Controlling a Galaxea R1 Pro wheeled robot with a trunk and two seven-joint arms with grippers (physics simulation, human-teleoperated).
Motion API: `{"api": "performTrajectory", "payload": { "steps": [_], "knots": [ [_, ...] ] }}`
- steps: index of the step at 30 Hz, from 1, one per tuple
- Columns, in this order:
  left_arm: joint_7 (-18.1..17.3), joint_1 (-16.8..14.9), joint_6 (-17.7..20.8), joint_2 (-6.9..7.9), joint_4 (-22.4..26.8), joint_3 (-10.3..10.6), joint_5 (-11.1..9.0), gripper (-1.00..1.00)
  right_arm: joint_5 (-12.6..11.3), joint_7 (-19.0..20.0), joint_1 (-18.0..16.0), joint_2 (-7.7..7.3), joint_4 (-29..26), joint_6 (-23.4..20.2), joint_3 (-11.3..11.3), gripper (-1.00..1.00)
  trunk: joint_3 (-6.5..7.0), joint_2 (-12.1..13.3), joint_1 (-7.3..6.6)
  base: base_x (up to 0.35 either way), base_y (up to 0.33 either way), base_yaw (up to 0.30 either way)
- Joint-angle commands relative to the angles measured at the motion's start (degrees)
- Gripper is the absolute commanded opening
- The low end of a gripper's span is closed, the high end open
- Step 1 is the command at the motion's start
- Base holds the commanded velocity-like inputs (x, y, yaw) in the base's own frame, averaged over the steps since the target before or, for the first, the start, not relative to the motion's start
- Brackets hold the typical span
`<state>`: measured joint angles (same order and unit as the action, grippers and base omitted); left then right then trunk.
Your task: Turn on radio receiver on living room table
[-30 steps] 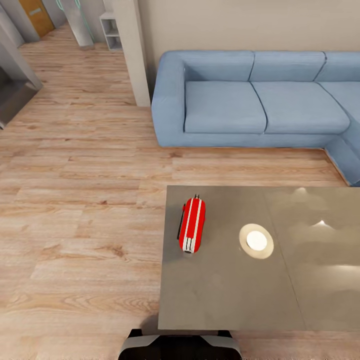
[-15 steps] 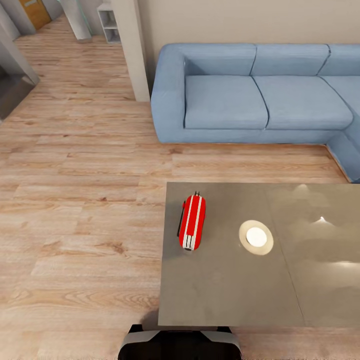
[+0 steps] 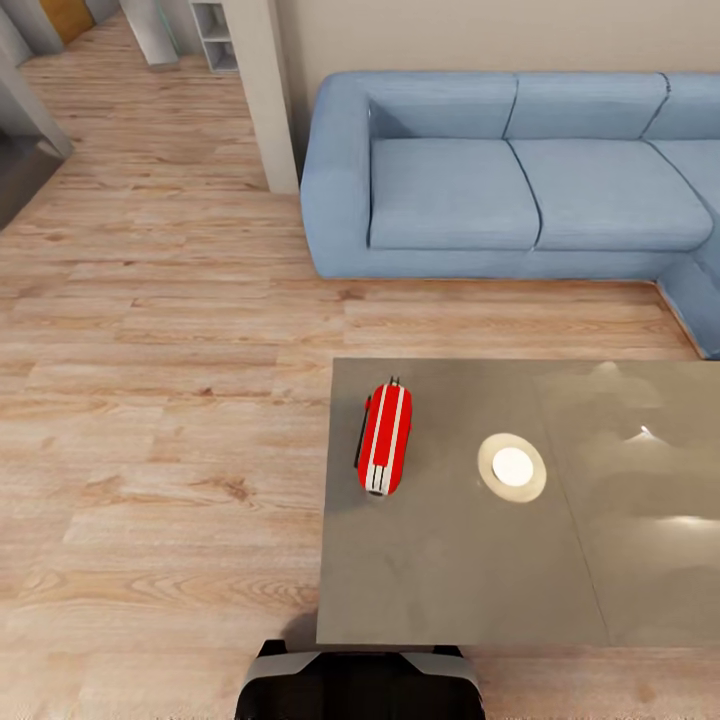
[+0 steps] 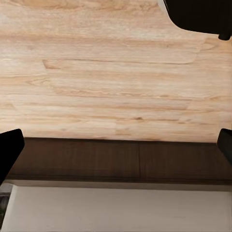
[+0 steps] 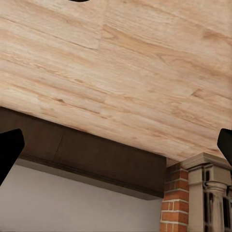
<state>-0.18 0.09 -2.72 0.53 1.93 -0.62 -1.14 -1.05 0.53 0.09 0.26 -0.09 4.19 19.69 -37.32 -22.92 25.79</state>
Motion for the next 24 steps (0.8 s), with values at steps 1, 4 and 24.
{"api": "performTrajectory", "payload": {
  "steps": [1, 4, 24],
  "knots": [
    [0.00, 0.00, 0.00, 0.00, 0.00, 0.00, 0.00, 1.00, 0.00, 0.00, 0.00, 0.00, 0.00, 0.00, 0.00, 1.00, -0.10, 0.00, 0.00, 0.000, 0.000, 0.000],
    [0.00, 0.00, 0.00, 0.00, 0.00, 0.00, 0.00, 1.00, 0.00, 0.00, 0.00, 0.00, 0.00, 0.00, 0.00, 1.00, -0.37, 0.00, 0.00, 0.000, 0.000, 0.000],
    [0.00, 0.00, 0.00, 0.00, 0.00, 0.00, 0.00, 1.00, 0.00, 0.00, 0.00, 0.00, 0.00, -0.01, 0.00, 1.00, -2.23, 0.00, 0.00, 0.000, 0.000, 0.000]
  ]
}}
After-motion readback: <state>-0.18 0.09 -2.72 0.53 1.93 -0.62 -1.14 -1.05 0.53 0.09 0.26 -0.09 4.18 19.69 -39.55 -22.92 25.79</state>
